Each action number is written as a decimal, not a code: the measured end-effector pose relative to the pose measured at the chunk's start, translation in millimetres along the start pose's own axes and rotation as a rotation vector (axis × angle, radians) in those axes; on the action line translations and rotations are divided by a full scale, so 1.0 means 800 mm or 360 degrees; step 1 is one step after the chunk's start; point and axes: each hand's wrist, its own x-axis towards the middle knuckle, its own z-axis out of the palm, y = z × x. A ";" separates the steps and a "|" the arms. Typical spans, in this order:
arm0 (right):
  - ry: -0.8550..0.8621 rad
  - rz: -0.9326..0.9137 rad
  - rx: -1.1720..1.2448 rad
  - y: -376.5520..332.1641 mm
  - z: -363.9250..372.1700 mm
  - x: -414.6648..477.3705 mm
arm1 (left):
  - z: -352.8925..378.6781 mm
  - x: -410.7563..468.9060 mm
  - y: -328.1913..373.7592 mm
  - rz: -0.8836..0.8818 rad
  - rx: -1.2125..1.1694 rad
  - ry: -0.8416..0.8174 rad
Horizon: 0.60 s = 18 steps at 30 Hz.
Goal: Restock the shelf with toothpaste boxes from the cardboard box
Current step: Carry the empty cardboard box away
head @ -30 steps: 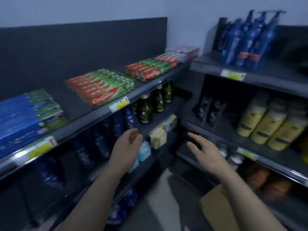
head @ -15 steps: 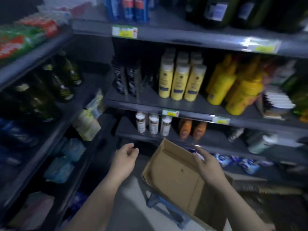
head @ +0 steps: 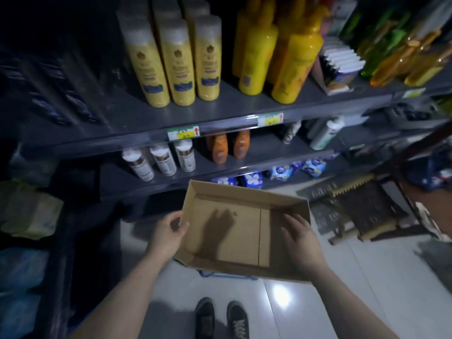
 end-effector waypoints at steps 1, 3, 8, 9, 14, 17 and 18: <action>0.0012 0.0058 -0.0016 0.014 0.007 0.005 | 0.005 0.014 -0.009 -0.0005 0.0036 -0.0029; 0.0025 0.0174 -0.0070 0.045 0.023 0.015 | 0.014 0.038 -0.029 -0.0034 0.0098 -0.0070; 0.0033 0.0422 -0.0120 0.115 0.055 0.040 | 0.035 0.089 -0.076 -0.0007 0.0217 -0.0161; 0.0035 0.0450 -0.0119 0.127 0.060 0.044 | 0.039 0.097 -0.084 0.0013 0.0247 -0.0177; -0.0016 0.0507 -0.0157 0.178 0.079 0.055 | 0.056 0.127 -0.117 0.0093 0.0300 -0.0216; 0.0013 0.0470 -0.0155 0.192 0.086 0.055 | 0.062 0.135 -0.131 0.0149 0.0337 -0.0201; 0.0025 0.0456 -0.0133 0.194 0.088 0.055 | 0.064 0.137 -0.134 0.0154 0.0353 -0.0187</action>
